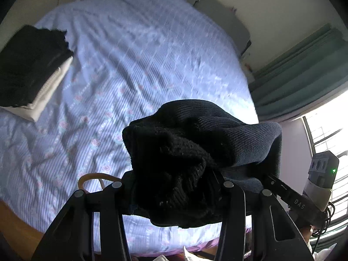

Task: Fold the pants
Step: 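Grasp the folded bundle with both grippers and lift it off the bed, then carry the bundle with both grippers onto the stack of folded clothes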

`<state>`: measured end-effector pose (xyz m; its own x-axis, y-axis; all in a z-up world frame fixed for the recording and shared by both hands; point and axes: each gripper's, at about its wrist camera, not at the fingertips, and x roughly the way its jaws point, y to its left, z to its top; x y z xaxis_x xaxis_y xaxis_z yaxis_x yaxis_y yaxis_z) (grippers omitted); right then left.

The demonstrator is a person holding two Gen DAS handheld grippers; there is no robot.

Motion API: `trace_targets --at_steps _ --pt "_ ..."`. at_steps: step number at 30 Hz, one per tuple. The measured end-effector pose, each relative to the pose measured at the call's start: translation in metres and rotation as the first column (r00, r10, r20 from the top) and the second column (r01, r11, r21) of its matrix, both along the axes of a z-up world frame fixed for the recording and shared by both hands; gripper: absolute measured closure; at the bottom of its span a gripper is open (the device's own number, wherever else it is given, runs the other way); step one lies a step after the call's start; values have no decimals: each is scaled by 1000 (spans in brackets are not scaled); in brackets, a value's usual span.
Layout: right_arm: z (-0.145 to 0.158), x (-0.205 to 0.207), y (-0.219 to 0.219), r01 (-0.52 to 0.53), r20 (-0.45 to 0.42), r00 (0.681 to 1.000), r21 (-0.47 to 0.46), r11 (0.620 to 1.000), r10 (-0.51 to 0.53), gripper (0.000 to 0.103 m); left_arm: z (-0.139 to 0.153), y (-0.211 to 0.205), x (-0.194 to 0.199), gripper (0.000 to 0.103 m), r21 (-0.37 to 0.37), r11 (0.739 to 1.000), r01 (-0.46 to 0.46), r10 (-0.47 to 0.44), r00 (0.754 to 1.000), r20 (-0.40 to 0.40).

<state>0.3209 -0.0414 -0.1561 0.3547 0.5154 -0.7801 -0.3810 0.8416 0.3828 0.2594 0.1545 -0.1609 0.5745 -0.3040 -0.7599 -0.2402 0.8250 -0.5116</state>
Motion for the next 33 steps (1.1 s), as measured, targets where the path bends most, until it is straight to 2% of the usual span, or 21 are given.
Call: trace_targets --at_steps 6,10,16,21,25,29,33 --pt "39 -30 -17 -17 81 997 60 998 12 55 46 -9 -30 56 53 998 -24 20 997 78" --pt "62 -50 -22 -16 121 993 107 994 3 55 67 -6 -46 56 71 997 -24 15 992 126" --pt "84 -70 -3 -21 164 986 132 991 -1 55 89 17 -68 56 93 995 -37 20 983 180" --pt "95 -79 42 -21 190 982 143 989 -6 55 98 66 -85 56 88 996 -36 17 976 216" --pt "99 -91 92 6 211 977 148 989 -38 55 102 127 -93 56 72 997 9 -26 971 238" --pt "104 -109 148 61 222 971 133 989 -90 56 105 185 -95 57 58 997 59 -70 974 214" --pt "105 -121 193 62 211 973 145 987 -92 56 113 233 -104 57 73 997 41 -56 975 214"
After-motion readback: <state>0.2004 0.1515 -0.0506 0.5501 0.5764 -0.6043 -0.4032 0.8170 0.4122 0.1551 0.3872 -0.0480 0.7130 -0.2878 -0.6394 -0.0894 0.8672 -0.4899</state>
